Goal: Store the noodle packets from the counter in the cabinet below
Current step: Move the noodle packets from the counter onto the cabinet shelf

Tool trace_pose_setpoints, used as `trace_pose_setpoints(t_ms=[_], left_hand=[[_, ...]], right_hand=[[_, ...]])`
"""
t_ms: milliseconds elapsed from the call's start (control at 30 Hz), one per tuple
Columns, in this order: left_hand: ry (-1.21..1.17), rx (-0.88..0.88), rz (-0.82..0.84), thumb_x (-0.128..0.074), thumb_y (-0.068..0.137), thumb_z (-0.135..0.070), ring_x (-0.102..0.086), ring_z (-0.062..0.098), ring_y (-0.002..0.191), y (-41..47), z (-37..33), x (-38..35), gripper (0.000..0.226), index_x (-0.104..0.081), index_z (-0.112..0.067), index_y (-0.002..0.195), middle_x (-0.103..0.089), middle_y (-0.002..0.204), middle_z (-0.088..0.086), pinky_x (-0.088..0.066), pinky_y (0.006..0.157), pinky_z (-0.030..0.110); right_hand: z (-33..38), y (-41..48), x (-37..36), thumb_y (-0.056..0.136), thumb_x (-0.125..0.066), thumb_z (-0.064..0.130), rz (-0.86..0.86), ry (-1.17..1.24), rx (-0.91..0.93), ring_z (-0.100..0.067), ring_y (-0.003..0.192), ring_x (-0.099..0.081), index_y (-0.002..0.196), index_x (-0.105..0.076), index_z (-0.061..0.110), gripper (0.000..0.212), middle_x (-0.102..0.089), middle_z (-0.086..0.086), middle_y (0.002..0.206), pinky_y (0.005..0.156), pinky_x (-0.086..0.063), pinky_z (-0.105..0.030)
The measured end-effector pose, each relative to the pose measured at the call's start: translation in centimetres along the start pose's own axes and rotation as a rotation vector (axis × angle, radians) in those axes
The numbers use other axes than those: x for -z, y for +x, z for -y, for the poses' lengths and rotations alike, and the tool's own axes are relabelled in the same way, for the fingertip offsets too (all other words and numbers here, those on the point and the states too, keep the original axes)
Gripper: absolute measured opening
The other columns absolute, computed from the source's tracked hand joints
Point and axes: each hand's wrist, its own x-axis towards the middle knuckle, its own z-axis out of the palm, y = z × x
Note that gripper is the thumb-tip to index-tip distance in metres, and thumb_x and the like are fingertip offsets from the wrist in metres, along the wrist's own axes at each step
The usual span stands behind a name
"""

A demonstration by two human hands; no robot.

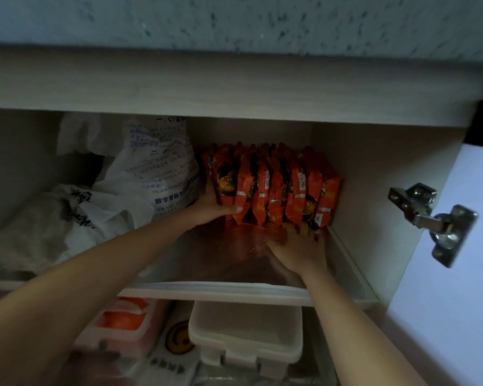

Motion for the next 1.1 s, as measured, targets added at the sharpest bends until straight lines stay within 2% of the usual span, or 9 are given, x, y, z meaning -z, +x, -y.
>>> trace_pose_setpoints(t_ms=[100, 200, 333, 467, 600, 767, 833, 933, 1100], left_hand=[[0.189, -0.044, 0.073, -0.07, 0.062, -0.063, -0.006, 0.012, 0.145, -4.0, -1.4, 1.5, 0.125, 0.004, -0.015, 0.15, -0.004, 0.159, 0.001, -0.007, 0.113, 0.02], [0.346, -0.075, 0.112, -0.066, 0.084, -0.033, -0.007, 0.008, 0.142, -9.1, -3.3, 3.4, 0.095, -0.001, -0.01, 0.15, -0.003, 0.156, -0.004, -0.005, 0.105, 0.008], [0.566, -0.083, 0.264, -0.056, 0.092, -0.032, -0.033, 0.004, 0.135, -17.1, -5.5, 7.7, 0.058, -0.032, -0.023, 0.144, -0.034, 0.148, -0.009, -0.021, 0.103, 0.01], [0.622, -0.058, 0.328, -0.057, 0.091, -0.031, -0.054, -0.012, 0.104, -23.1, -8.6, 12.9, 0.03, -0.058, -0.033, 0.12, -0.06, 0.116, -0.021, -0.039, 0.091, 0.003], [0.49, -0.078, 0.238, -0.064, 0.086, -0.025, -0.066, -0.003, 0.087, -24.9, -10.1, 17.0, 0.02, -0.066, -0.028, 0.106, -0.072, 0.093, -0.011, -0.049, 0.077, 0.009], [0.328, -0.111, 0.071, -0.063, 0.084, -0.015, -0.072, 0.015, 0.078, -26.3, -13.2, 22.7, 0.015, -0.067, -0.016, 0.099, -0.075, 0.085, 0.001, -0.054, 0.075, 0.018], [0.259, -0.15, -0.031, -0.06, 0.086, -0.01, -0.072, 0.018, 0.071, -27.1, -14.6, 25.5, 0.014, -0.066, -0.009, 0.098, -0.075, 0.08, 0.005, -0.055, 0.07, 0.018], [0.163, -0.241, -0.23, -0.054, 0.09, -0.005, -0.07, 0.015, 0.063, -27.0, -16.5, 29.4, 0.012, -0.065, -0.006, 0.095, -0.073, 0.071, 0.004, -0.058, 0.065, 0.021], [0.039, -0.232, -0.639, -0.048, 0.094, -0.007, -0.06, 0.004, 0.042, -22.2, -16.9, 35.2, 0.015, -0.061, -0.012, 0.087, -0.066, 0.056, 0.0, -0.047, 0.044, 0.013]], right_hand=[[-0.1, 0.0, 0.1, 0.081, -0.026, 0.075, 0.016, -0.007, 0.014, -0.026, 0.142, -0.021, 0.144, -0.03, 0.033, 0.076, -0.024, -0.005, 0.155, 0.115, -0.009, -0.049], [0.0, -0.3, 0.2, 0.084, -0.034, 0.07, 0.01, 0.051, 0.035, -0.025, 0.141, -0.024, 0.14, -0.037, 0.034, 0.066, -0.028, -0.003, 0.153, 0.115, -0.01, -0.049], [0.4, -1.2, 0.7, 0.089, -0.047, 0.054, -0.081, -0.012, 0.011, -0.028, 0.128, -0.04, 0.126, -0.055, 0.023, 0.049, -0.04, -0.008, 0.14, 0.108, -0.031, -0.045], [4.6, -3.8, 2.0, 0.09, -0.053, 0.028, -0.051, -0.044, 0.256, -0.023, 0.11, -0.055, 0.114, -0.06, 0.025, 0.025, -0.048, 0.0, 0.125, 0.091, -0.046, -0.035], [12.6, -6.8, 3.9, 0.089, -0.054, 0.02, 0.168, -0.023, 0.655, -0.017, 0.1, -0.06, 0.105, -0.066, 0.019, 0.02, -0.06, 0.001, 0.112, 0.083, -0.046, -0.028], [22.4, -11.1, 9.2, 0.093, -0.054, 0.024, 0.458, -0.137, 0.971, -0.011, 0.099, -0.059, 0.116, -0.064, 0.014, 0.027, -0.066, -0.001, 0.113, 0.081, -0.044, -0.022], [25.2, -12.4, 12.1, 0.094, -0.054, 0.027, 0.432, -0.109, 1.067, -0.006, 0.096, -0.059, 0.115, -0.065, 0.017, 0.026, -0.067, 0.003, 0.111, 0.082, -0.047, -0.022], [28.8, -13.6, 16.8, 0.094, -0.056, 0.023, 0.349, 0.162, 1.177, -0.001, 0.083, -0.063, 0.101, -0.069, 0.02, 0.015, -0.07, 0.006, 0.094, 0.077, -0.052, -0.022], [35.8, -12.2, 23.8, 0.095, -0.05, 0.007, 0.056, 0.666, 1.192, -0.015, 0.057, -0.057, 0.083, -0.067, 0.01, 0.021, -0.065, -0.006, 0.065, 0.047, -0.045, -0.022]])
